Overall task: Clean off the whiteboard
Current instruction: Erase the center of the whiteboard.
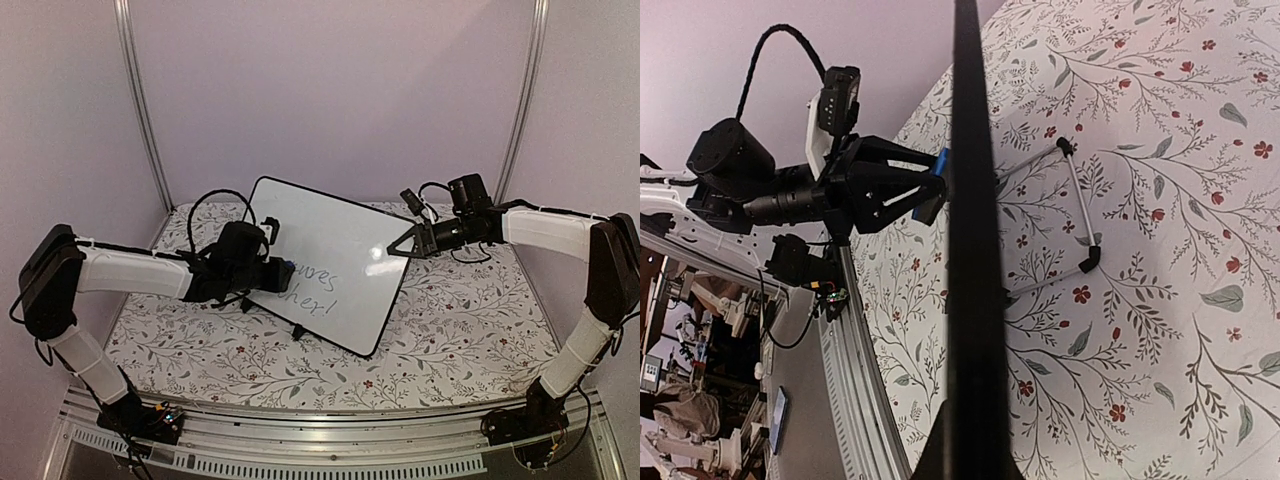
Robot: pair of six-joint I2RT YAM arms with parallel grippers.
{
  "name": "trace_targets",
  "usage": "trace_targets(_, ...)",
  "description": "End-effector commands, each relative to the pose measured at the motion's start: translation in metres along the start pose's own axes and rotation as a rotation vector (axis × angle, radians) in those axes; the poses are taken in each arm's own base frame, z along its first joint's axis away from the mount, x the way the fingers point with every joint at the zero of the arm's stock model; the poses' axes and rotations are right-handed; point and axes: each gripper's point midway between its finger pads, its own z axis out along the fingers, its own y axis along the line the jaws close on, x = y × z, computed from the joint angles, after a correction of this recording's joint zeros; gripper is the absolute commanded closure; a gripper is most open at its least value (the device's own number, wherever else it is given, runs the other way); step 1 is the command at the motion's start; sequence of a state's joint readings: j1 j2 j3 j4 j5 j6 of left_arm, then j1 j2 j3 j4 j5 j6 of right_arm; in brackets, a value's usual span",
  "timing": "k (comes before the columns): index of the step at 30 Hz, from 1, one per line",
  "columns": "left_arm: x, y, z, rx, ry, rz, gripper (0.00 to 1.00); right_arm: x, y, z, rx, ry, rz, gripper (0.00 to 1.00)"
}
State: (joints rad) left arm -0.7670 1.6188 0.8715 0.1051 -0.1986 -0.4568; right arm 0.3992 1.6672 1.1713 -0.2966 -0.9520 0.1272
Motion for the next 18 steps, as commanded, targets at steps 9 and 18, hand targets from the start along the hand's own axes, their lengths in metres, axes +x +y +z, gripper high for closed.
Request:
trace_targets(9,0.004,0.008,0.006,0.014,0.017,-0.004,1.0,0.042,0.013,0.03,-0.075,0.144,0.018,1.0)
trace_targets(18,0.042,-0.001,-0.003,0.045,0.08,0.002,1.0,0.043,0.011,0.033,-0.078,0.15,0.022,1.0)
